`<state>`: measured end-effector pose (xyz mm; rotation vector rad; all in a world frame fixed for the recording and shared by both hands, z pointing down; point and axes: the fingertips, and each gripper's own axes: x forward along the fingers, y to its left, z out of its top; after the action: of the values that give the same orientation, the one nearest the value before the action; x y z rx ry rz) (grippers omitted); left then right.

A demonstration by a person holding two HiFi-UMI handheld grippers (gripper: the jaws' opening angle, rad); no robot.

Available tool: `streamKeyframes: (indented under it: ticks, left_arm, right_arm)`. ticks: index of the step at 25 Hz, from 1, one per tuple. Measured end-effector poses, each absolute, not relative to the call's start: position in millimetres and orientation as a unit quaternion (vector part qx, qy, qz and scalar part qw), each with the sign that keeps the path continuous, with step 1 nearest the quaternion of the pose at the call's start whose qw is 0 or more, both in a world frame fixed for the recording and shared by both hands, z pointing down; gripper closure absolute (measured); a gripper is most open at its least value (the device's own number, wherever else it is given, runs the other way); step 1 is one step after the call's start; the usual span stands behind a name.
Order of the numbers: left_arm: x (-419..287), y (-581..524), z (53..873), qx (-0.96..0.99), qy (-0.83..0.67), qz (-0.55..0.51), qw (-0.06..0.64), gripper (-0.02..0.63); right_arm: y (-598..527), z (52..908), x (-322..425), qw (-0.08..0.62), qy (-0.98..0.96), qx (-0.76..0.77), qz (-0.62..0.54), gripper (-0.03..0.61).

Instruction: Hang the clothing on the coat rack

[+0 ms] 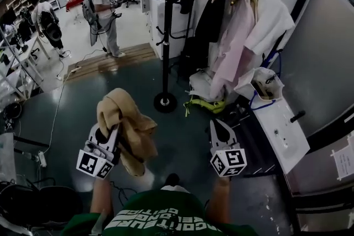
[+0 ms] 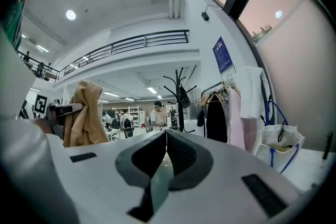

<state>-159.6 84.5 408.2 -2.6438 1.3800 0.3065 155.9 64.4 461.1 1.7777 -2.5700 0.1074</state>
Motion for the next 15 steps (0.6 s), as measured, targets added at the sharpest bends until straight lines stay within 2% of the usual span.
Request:
streamKeyframes:
  ticks: [15]
  left_arm:
    - [-145, -14, 407, -0.871, 0.474, 0.112, 0.068, 0.558]
  right_arm:
    - [-32, 468, 172, 0.027, -0.829, 0.557, 0.041, 0.569]
